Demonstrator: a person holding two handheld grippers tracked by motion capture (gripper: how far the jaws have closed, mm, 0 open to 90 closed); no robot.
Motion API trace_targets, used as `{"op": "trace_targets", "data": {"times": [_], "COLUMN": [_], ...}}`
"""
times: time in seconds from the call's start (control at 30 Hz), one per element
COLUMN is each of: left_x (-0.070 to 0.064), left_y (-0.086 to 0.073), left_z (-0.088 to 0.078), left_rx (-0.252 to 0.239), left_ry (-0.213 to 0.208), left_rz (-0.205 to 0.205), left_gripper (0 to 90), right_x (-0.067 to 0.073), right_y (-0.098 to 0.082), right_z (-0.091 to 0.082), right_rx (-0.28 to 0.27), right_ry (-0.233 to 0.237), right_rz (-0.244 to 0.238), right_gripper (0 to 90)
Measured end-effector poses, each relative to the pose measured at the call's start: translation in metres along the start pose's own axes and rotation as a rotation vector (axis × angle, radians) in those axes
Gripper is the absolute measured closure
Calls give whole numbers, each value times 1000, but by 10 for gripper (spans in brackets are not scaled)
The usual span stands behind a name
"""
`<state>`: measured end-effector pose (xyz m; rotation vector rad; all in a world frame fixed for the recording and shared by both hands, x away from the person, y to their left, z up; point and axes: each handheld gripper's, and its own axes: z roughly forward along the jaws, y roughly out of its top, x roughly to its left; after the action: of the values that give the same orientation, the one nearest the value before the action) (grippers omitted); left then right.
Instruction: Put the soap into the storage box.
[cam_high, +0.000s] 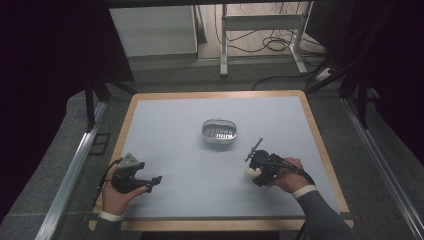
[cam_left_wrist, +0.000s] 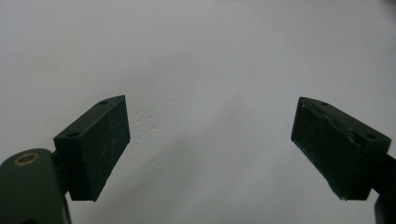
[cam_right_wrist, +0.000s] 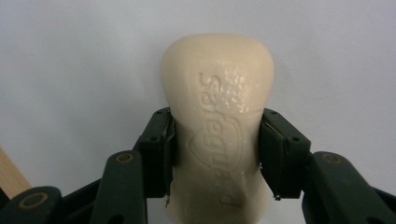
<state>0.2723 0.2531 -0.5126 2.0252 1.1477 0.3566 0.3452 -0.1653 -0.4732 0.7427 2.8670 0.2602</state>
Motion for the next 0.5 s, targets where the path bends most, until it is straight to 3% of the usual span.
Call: {"op": "trace_targets", "data": {"times": [0.3, 0.5], "left_x": [1, 1], "left_y": [0, 0], "left_z": [0, 0], "left_rx": [5, 0], "left_ry": [6, 2], "left_rz": [3, 5], "left_gripper": [121, 121], "right_x": [-11, -16], "right_y": [-2, -2], "right_z": [-13, -16], "right_rx": [-67, -74], "right_ry": [-15, -23], "right_rz": [37, 46], "right_gripper": [499, 499]}}
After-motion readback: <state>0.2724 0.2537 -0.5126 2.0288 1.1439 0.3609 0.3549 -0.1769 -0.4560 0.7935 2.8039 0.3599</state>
